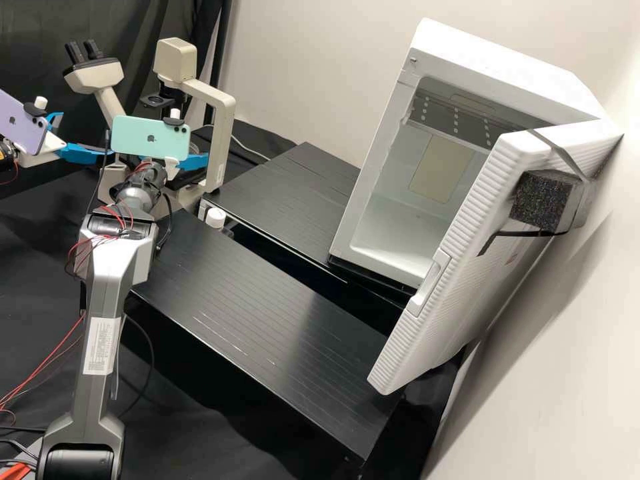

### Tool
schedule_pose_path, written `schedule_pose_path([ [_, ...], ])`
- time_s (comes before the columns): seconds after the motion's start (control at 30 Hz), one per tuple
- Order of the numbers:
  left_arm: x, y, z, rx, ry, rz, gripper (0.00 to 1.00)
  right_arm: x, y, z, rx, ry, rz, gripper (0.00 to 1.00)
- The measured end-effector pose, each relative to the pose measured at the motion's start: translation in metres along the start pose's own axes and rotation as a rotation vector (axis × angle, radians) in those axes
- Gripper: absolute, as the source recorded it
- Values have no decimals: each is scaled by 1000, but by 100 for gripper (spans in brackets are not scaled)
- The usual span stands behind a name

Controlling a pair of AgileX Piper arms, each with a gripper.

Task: Move the petri dish to the bench.

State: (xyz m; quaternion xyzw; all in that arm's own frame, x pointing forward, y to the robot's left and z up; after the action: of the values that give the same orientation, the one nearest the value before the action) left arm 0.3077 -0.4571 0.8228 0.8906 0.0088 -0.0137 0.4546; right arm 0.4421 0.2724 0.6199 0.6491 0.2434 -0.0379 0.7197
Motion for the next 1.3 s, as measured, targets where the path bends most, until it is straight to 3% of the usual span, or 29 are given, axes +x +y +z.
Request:
schedule_pose_path([
  [0.27, 0, 0, 0, 0, 0, 0, 100, 5, 2, 1, 9, -27, 13, 100],
  [0.3, 0, 0, 0, 0, 0, 0, 100, 5, 2, 1, 20, -32, 14, 0],
  [0.73, 0, 0, 0, 0, 0, 0, 100, 6, -4, 6, 63, -51, -17, 0],
  [1.3, 0, 0, 0, 0, 0, 0, 100, 3, -12, 14, 54, -56, 21, 0],
])
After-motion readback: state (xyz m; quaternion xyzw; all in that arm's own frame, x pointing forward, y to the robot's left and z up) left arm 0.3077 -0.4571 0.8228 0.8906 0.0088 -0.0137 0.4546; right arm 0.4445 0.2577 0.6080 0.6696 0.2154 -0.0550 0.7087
